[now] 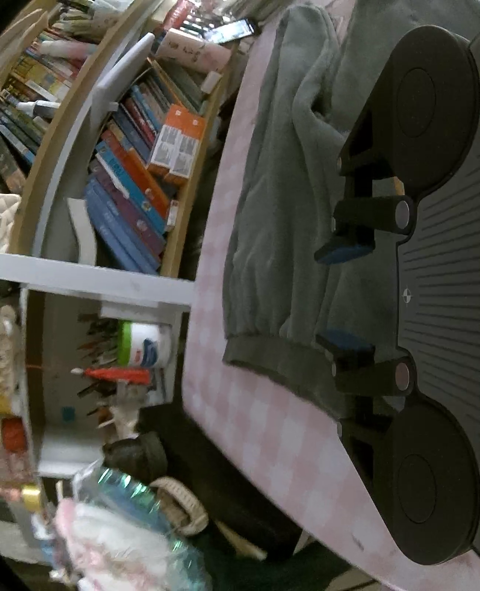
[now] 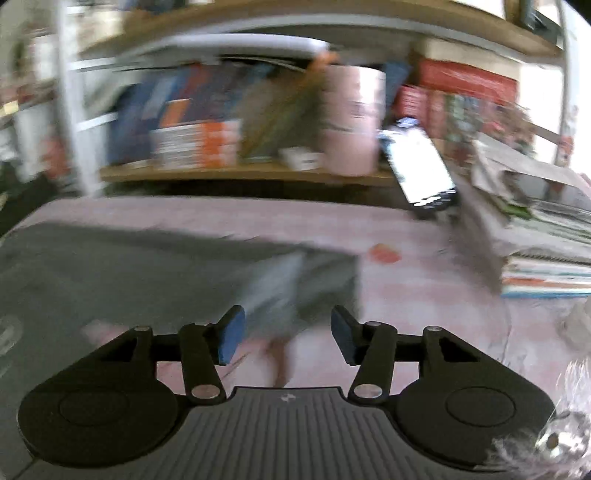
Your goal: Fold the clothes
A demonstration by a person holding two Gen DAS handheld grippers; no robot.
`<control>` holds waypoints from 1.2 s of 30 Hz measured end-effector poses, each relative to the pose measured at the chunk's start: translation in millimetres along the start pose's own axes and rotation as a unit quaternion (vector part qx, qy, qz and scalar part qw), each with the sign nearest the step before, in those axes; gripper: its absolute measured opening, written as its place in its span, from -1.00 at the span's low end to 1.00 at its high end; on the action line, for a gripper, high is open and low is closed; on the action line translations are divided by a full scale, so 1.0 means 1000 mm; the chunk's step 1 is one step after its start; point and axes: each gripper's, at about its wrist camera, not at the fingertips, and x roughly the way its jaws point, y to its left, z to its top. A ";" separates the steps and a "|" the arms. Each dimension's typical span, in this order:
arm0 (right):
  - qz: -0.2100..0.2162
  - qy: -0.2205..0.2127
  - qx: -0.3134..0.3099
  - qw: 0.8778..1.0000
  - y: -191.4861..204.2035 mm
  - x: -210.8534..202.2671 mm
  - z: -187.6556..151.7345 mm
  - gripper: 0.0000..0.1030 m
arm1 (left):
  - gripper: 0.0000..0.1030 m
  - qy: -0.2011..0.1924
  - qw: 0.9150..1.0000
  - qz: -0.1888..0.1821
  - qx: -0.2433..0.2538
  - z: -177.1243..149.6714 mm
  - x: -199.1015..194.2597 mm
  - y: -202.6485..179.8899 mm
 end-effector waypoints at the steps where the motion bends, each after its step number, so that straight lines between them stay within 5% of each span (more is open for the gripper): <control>1: 0.006 0.000 -0.010 1.000 0.006 -0.013 -0.010 0.00 | -0.26 -0.005 1.000 0.007 -0.005 -0.002 -0.005 0.004; 4: -0.001 0.012 -0.027 1.000 0.016 -0.037 -0.039 0.00 | -0.22 -0.014 0.999 0.029 -0.020 -0.009 -0.019 0.016; 7: -0.025 0.025 -0.057 0.998 0.023 -0.043 -0.056 0.00 | 0.15 -0.004 0.998 0.050 -0.028 -0.015 -0.022 0.031; 14: -0.097 0.045 -0.106 0.989 0.013 -0.032 -0.065 -0.01 | 0.17 0.021 0.997 0.065 0.038 -0.026 -0.008 0.016; 18: -0.158 0.042 -0.086 0.983 -0.015 -0.012 -0.054 -0.01 | 0.17 0.035 0.998 0.037 0.044 -0.032 0.000 0.005; 24: -0.127 0.047 -0.083 0.987 -0.013 -0.013 -0.052 -0.03 | -0.58 0.031 0.997 0.016 0.064 -0.036 -0.008 0.002; 31: -0.017 0.050 -0.091 0.994 0.019 -0.037 -0.064 0.09 | -0.54 0.034 0.995 0.081 0.038 -0.038 -0.027 0.044; 36: -0.012 0.047 -0.080 0.996 0.022 -0.041 -0.069 0.17 | -0.23 0.022 0.996 0.084 0.021 -0.045 -0.044 0.054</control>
